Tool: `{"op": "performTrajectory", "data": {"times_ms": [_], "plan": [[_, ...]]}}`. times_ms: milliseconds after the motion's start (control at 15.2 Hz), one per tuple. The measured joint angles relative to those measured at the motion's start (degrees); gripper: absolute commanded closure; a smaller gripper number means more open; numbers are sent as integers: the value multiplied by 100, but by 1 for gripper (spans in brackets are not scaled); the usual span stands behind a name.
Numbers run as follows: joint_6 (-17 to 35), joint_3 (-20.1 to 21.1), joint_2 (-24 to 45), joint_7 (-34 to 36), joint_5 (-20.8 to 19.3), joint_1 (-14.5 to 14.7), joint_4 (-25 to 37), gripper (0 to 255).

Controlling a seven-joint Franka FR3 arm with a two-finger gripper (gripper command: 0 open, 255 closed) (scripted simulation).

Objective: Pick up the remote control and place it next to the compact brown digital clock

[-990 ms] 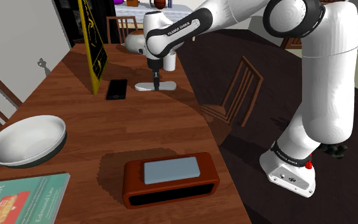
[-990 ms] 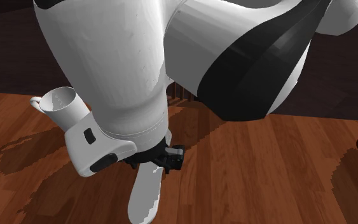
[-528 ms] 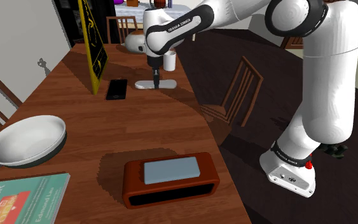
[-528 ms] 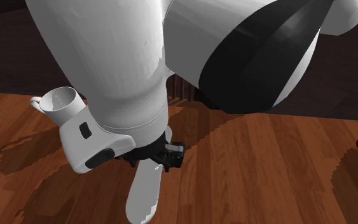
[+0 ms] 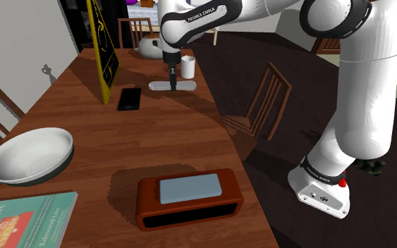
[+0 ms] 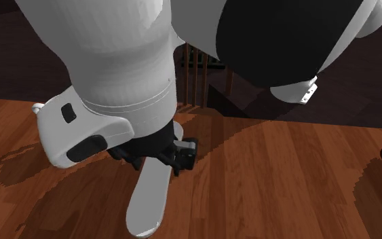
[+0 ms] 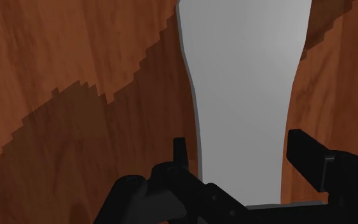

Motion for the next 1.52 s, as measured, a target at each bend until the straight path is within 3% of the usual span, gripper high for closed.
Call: {"op": "performTrajectory", "data": {"times_ms": [1518], "plan": [[-1621,15,-287,-46,32,13,1335,255]]}}
